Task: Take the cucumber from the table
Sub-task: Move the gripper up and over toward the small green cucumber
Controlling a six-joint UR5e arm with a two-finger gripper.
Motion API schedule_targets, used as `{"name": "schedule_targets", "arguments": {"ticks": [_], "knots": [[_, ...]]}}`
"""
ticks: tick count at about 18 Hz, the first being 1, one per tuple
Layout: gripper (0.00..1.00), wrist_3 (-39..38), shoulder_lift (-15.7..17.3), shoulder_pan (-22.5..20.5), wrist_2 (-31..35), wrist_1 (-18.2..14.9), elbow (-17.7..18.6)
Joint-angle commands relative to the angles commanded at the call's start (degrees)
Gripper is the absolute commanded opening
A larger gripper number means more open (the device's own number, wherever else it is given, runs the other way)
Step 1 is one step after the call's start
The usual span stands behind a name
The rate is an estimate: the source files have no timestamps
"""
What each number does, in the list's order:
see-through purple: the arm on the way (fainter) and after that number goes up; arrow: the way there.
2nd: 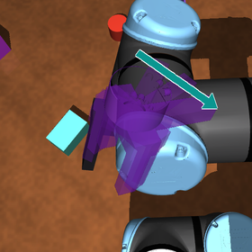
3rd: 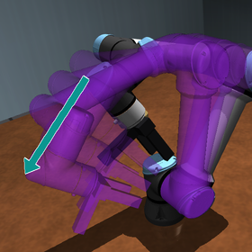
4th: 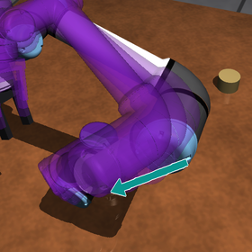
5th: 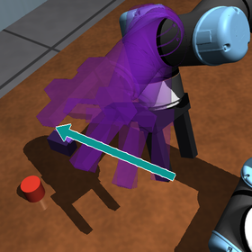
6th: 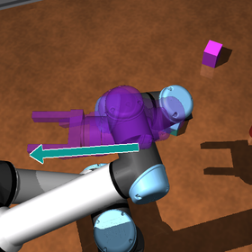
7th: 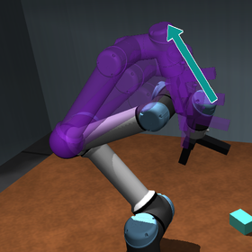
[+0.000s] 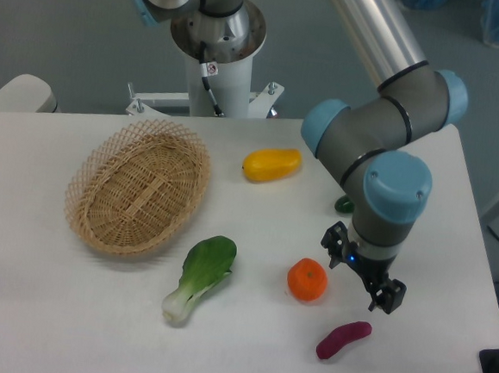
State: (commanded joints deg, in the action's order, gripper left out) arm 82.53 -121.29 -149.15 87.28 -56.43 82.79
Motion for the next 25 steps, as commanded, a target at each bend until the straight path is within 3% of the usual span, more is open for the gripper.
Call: {"name": "schedule_targets", "arguments": {"ticks": [3, 7, 13, 19, 25], "knots": [[1.0, 2.3, 0.6, -1.8, -0.1, 0.1, 1.1], [1.0, 13.8, 2.5, -5.3, -0.4, 0.1, 3.8], [1.0, 19.7, 2.4, -7.9, 0.2, 0.2, 4.4], [1.0, 27.5, 2.5, -12.6, 0.5, 0.8, 8.8], [1.0, 28.1, 2.5, -13.9, 0.9, 1.0, 11.2]]}}
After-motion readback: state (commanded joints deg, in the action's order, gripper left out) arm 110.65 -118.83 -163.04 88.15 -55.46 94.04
